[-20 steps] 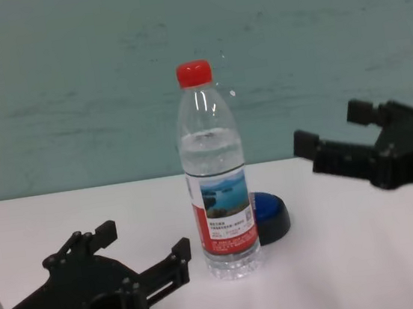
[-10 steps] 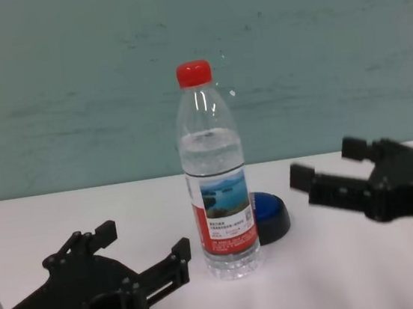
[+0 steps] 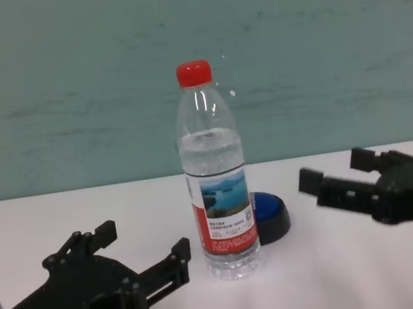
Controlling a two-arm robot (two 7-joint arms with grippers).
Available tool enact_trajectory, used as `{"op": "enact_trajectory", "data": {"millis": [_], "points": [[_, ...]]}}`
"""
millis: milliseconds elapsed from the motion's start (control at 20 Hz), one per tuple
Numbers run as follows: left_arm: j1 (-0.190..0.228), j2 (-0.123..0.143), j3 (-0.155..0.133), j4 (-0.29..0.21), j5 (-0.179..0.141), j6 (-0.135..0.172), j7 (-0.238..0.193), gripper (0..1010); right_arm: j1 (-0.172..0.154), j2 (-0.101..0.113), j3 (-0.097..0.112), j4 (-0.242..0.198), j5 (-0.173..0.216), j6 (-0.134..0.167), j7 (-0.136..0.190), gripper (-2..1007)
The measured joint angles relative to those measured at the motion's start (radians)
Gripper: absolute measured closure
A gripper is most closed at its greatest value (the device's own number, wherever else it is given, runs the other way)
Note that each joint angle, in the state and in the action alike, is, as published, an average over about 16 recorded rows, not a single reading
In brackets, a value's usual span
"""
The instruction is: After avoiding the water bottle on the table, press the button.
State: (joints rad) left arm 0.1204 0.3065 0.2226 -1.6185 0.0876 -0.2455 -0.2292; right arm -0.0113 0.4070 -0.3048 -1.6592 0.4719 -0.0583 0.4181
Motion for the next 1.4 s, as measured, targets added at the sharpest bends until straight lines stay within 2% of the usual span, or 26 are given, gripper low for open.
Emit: {"op": "enact_trajectory", "data": {"millis": [400, 700, 1100, 1400], "points": [[0.0, 0.0, 0.0, 0.0, 0.0, 0.0, 0.0, 10, -0.004, 0.004, 0.003, -0.005, 0.036, 0.01, -0.003, 2], [0.0, 0.0, 0.0, 0.0, 0.0, 0.0, 0.0, 10, -0.005, 0.011, -0.004, -0.008, 0.03, 0.018, -0.015, 2], [0.0, 0.0, 0.0, 0.0, 0.0, 0.0, 0.0, 10, 0.002, 0.018, -0.027, -0.01, -0.038, 0.039, -0.045, 2], [0.0, 0.0, 0.0, 0.0, 0.0, 0.0, 0.0, 10, 0.004, 0.015, -0.038, -0.01, -0.094, 0.04, -0.056, 2]]}}
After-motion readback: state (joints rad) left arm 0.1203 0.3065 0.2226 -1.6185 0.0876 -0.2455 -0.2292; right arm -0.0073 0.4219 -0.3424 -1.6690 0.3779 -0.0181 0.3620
